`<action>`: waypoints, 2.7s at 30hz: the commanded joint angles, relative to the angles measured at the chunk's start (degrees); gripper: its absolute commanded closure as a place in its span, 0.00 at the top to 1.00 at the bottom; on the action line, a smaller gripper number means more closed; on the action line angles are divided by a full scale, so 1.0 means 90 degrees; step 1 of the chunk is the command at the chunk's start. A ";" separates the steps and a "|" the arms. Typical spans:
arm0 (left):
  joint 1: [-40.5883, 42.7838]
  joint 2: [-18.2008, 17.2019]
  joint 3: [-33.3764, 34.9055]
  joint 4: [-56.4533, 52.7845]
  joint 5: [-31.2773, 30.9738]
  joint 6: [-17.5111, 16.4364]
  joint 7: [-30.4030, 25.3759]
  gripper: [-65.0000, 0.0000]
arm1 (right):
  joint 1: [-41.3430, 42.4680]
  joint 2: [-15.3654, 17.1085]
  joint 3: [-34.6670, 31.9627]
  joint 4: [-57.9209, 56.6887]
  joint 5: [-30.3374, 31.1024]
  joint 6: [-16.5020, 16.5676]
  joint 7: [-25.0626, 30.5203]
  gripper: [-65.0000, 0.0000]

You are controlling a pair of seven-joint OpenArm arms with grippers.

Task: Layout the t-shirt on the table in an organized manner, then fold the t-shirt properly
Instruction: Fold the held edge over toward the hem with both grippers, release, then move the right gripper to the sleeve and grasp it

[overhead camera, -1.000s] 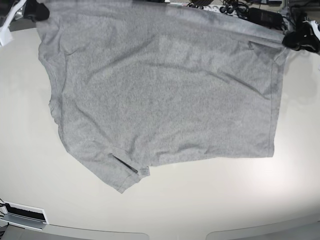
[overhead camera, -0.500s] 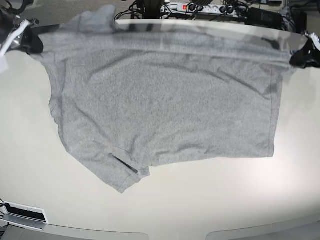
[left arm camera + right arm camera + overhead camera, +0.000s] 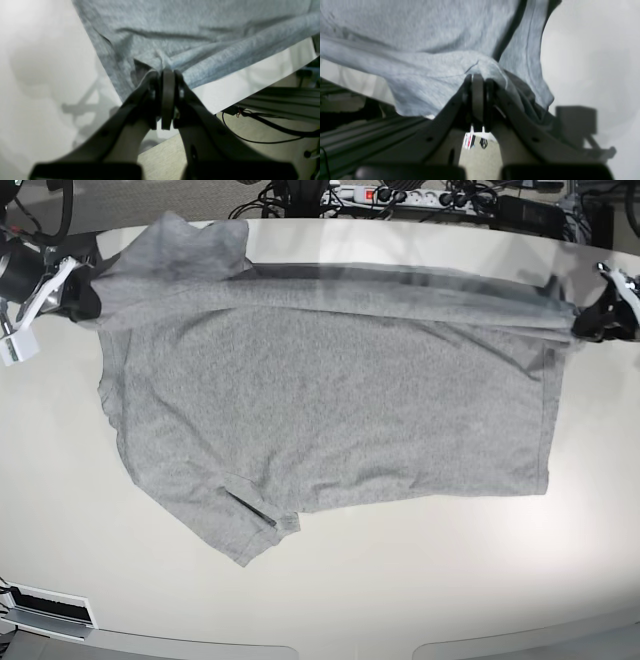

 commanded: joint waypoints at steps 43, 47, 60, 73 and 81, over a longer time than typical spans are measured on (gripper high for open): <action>-0.0809 -0.0136 0.0146 -0.0695 -0.0044 0.0090 0.0134 0.62 | -0.0869 -0.0918 0.0066 0.0036 0.0556 0.0031 -0.0355 0.55; -0.0809 -0.0136 0.0146 -0.0695 -0.0044 0.0087 0.0136 0.62 | -0.0823 -0.1117 0.0063 -0.0333 -0.0066 0.0031 0.0117 0.55; -0.0811 -0.0138 0.0146 -0.0695 -0.0189 0.0087 0.0136 0.62 | -0.0092 -0.1144 -0.0007 -0.2174 0.0121 0.0031 0.0134 0.55; -0.0811 -0.0138 0.0146 -0.0695 -0.0233 0.0087 0.0134 0.62 | -0.0092 -0.1139 -0.0471 -0.1804 0.0568 0.0031 -0.0571 0.00; -0.0809 -0.0138 0.0146 -0.0695 -0.0233 0.0087 0.0138 0.62 | -0.0092 -0.1141 -0.0471 0.0039 0.2152 0.0031 -0.1228 0.00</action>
